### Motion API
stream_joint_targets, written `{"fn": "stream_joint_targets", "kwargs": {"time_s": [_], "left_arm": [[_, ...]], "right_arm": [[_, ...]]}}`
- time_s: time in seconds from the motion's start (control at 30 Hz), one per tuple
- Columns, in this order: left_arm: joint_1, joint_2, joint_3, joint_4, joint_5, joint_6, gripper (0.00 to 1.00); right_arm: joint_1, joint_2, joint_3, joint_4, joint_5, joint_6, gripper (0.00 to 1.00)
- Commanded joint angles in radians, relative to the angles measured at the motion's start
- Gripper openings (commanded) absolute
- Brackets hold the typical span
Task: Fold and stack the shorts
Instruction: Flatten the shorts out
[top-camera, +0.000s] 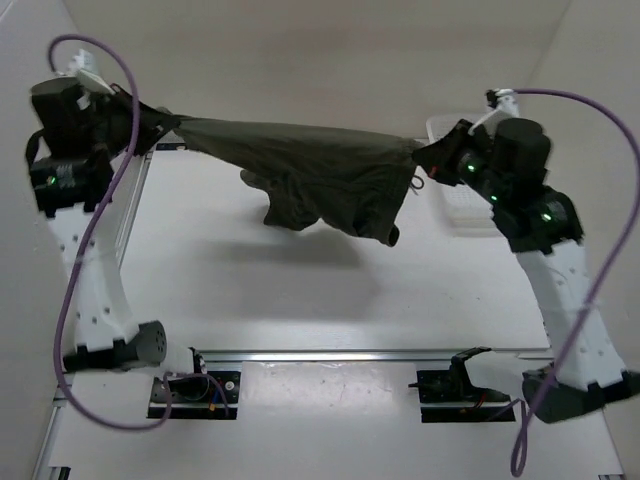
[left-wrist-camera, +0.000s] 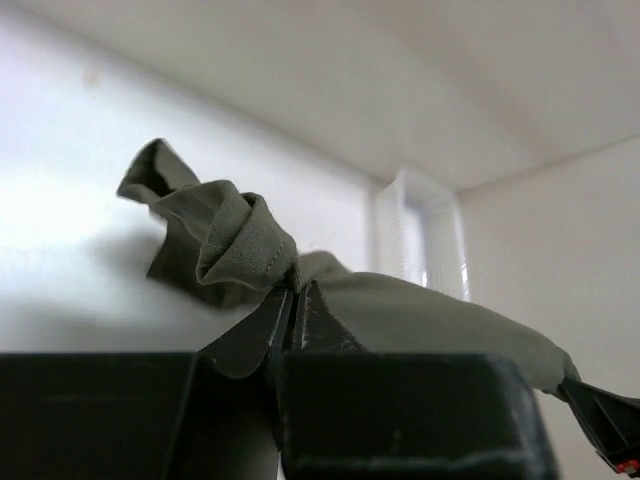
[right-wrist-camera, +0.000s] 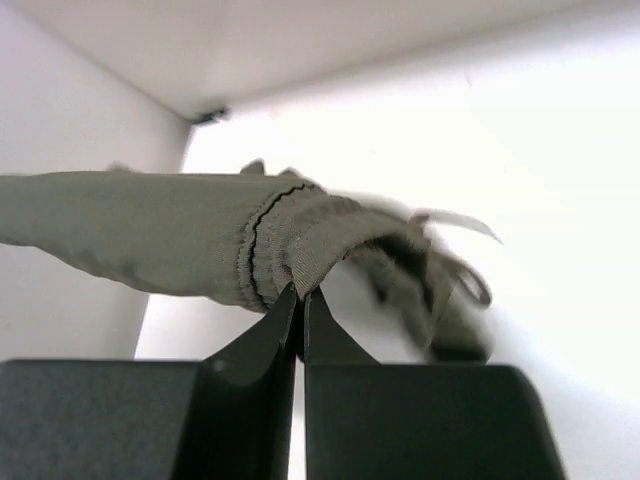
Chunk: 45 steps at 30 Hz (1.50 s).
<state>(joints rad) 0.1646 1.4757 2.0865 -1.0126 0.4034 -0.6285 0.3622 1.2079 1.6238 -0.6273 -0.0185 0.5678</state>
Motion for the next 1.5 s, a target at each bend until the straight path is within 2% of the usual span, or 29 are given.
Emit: {"fn": "stream_joint_targets", "kwargs": {"time_s": [0.0, 0.17, 0.37, 0.43, 0.53, 0.67, 0.77, 0.8, 0.87, 0.9, 0.93, 1.0, 1.07, 1.13, 1.17, 1.33, 1.37, 1.47], "left_arm": [[0.039, -0.142, 0.111, -0.052, -0.027, 0.012, 0.1], [0.039, -0.281, 0.227, -0.063, -0.087, 0.012, 0.1], [0.039, -0.325, 0.38, -0.072, -0.141, 0.003, 0.1], [0.039, -0.325, 0.38, -0.072, -0.152, 0.003, 0.1], [0.039, -0.315, 0.316, -0.058, -0.124, 0.023, 0.1], [0.039, -0.259, 0.124, -0.015, -0.1, 0.068, 0.1], [0.039, -0.186, -0.023, 0.023, -0.113, 0.11, 0.1], [0.039, -0.164, -0.104, 0.043, -0.113, 0.119, 0.1], [0.039, -0.071, -0.164, 0.072, -0.14, 0.133, 0.1], [0.039, -0.031, -0.184, 0.092, -0.156, 0.133, 0.1], [0.03, 0.057, -0.196, 0.101, -0.175, 0.133, 0.1], [0.021, 0.157, -0.197, 0.112, -0.212, 0.144, 0.1], [0.003, 0.311, -0.132, 0.112, -0.224, 0.153, 0.1], [-0.008, 0.401, -0.057, 0.112, -0.224, 0.162, 0.1], [-0.017, 0.47, -0.033, 0.112, -0.212, 0.162, 0.1], [-0.039, 0.607, 0.119, 0.112, -0.192, 0.162, 0.1], [-0.039, 0.636, 0.136, 0.112, -0.175, 0.162, 0.1], [-0.048, 0.66, 0.184, 0.112, -0.153, 0.162, 0.1]], "right_arm": [[-0.009, -0.114, 0.109, -0.118, -0.032, -0.134, 0.0], [-0.009, -0.257, 0.186, -0.221, -0.064, -0.144, 0.0], [-0.009, -0.338, 0.249, -0.348, -0.087, -0.123, 0.0], [-0.009, -0.347, 0.249, -0.376, -0.071, -0.123, 0.0], [-0.009, -0.347, 0.211, -0.397, -0.02, -0.123, 0.0], [-0.009, -0.285, 0.101, -0.397, 0.028, -0.143, 0.0], [-0.009, -0.214, -0.027, -0.33, 0.04, -0.154, 0.0], [-0.009, -0.165, -0.066, -0.266, 0.04, -0.164, 0.0], [-0.009, -0.096, -0.162, -0.2, 0.04, -0.177, 0.0], [-0.009, -0.009, -0.188, -0.136, 0.052, -0.19, 0.0], [-0.009, 0.04, -0.205, -0.108, 0.077, -0.2, 0.0], [-0.02, 0.199, -0.214, -0.057, 0.101, -0.209, 0.0], [-0.045, 0.354, -0.191, 0.017, 0.114, -0.209, 0.0], [-0.055, 0.457, -0.119, 0.072, 0.114, -0.209, 0.0], [-0.065, 0.56, -0.082, 0.072, 0.114, -0.218, 0.0], [-0.091, 0.861, 0.2, 0.031, 0.124, -0.227, 0.0], [-0.101, 0.895, 0.296, 0.014, 0.111, -0.227, 0.0], [-0.114, 0.982, 0.416, -0.037, 0.097, -0.227, 0.0]]}}
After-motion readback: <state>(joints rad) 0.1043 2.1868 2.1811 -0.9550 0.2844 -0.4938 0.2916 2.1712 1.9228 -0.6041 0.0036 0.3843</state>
